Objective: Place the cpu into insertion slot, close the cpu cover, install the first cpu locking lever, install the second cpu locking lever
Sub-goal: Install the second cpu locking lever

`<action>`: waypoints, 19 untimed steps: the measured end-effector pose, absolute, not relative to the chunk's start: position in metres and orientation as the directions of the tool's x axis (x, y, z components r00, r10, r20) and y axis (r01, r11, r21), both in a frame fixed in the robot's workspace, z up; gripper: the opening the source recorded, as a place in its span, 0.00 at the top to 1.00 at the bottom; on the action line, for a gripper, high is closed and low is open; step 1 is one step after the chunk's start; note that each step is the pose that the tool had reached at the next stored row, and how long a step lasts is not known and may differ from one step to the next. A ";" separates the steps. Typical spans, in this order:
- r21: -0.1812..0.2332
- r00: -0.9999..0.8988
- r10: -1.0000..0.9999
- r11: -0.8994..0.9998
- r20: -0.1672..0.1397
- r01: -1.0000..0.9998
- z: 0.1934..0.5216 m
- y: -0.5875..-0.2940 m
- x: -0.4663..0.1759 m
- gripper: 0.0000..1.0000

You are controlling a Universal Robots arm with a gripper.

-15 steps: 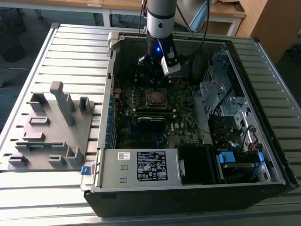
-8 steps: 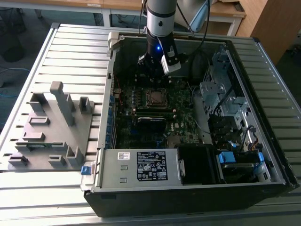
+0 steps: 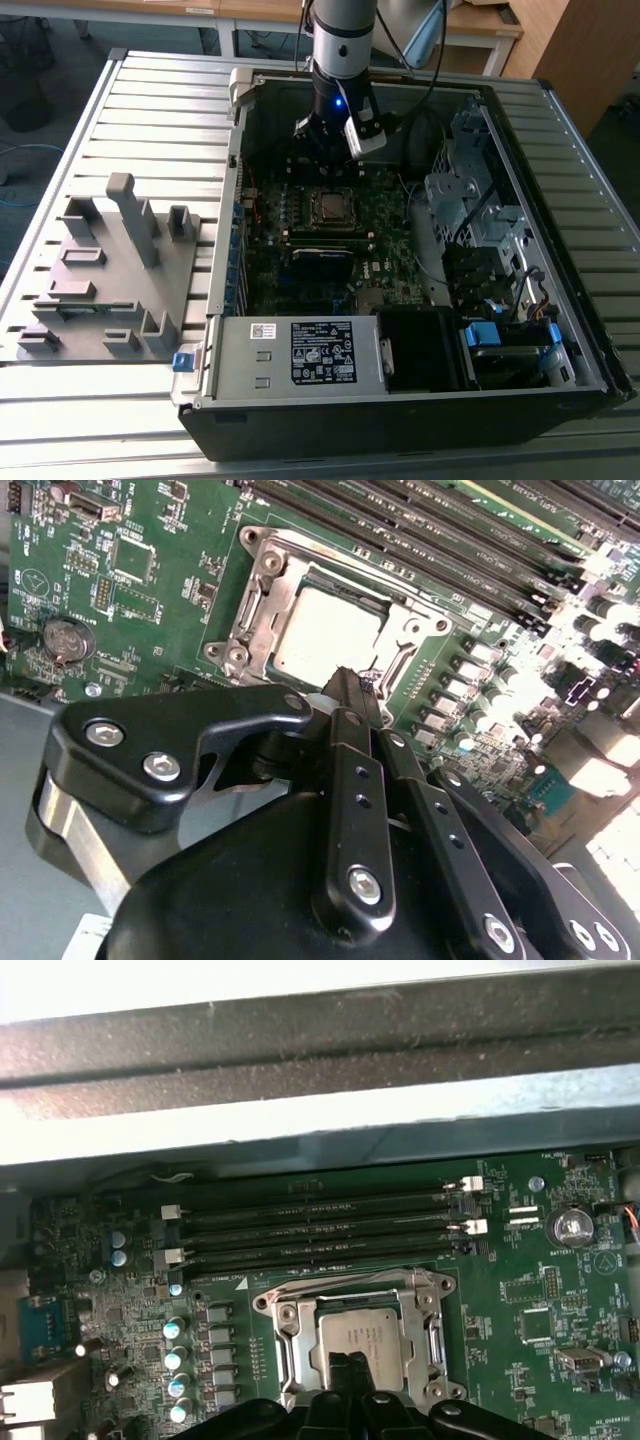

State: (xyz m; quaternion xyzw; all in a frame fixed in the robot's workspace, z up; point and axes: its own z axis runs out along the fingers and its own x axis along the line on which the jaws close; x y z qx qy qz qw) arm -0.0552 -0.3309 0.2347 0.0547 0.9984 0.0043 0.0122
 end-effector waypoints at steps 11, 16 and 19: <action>0.012 -0.997 0.078 0.997 -0.024 0.078 0.234 -0.331 -0.046 0.90; 0.012 -0.997 0.078 0.997 -0.024 0.078 0.234 -0.331 -0.044 0.90; 0.012 -0.997 0.078 0.997 -0.024 0.078 0.234 -0.331 -0.044 0.90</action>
